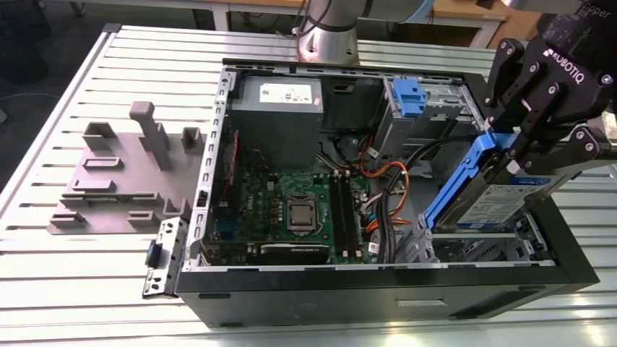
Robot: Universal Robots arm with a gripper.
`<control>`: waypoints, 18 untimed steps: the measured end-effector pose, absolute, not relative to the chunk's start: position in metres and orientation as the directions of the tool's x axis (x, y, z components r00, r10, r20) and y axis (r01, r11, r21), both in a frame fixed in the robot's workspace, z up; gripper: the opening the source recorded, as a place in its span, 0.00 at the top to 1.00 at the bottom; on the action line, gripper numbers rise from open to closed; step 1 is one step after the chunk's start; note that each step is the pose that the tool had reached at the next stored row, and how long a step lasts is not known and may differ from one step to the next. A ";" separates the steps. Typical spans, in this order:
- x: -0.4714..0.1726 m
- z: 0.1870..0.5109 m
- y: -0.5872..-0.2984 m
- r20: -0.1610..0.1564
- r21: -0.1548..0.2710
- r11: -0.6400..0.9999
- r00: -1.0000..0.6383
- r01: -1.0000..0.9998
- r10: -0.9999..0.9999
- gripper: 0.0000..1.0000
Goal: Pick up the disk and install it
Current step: 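Insert the disk into the insertion slot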
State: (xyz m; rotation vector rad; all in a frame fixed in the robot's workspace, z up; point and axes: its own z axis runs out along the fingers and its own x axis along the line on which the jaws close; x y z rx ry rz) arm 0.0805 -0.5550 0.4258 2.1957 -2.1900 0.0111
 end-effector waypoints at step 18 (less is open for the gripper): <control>0.080 0.416 -0.555 0.033 0.023 -0.002 0.003 -1.000 -0.999 0.64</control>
